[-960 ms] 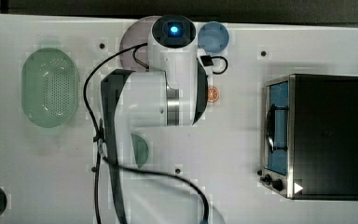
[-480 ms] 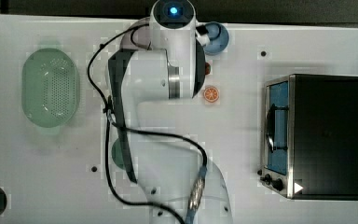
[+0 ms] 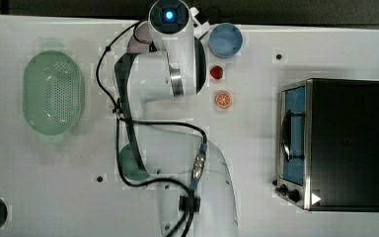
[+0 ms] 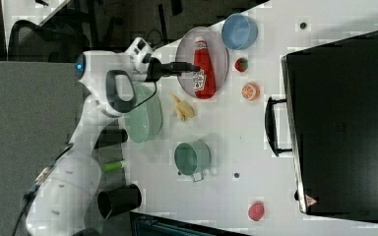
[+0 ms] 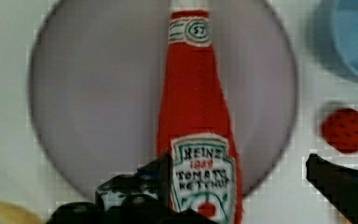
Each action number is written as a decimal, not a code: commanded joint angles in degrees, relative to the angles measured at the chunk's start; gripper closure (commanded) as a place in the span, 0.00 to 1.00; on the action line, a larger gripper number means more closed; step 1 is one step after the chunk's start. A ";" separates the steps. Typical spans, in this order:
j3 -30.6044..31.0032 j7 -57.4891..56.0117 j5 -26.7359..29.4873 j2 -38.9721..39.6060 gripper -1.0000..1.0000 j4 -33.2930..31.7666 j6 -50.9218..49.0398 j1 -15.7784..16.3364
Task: Pick ketchup from plate and place it on table.
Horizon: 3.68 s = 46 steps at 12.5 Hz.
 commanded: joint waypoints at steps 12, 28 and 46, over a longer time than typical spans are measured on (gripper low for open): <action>-0.31 -2.47 -1.31 11.61 0.16 5.98 7.15 1.30; -0.27 -2.31 6.48 -7.94 0.41 6.79 -7.16 -1.74; -2.80 -2.19 7.18 -36.02 0.41 -44.73 7.06 -7.55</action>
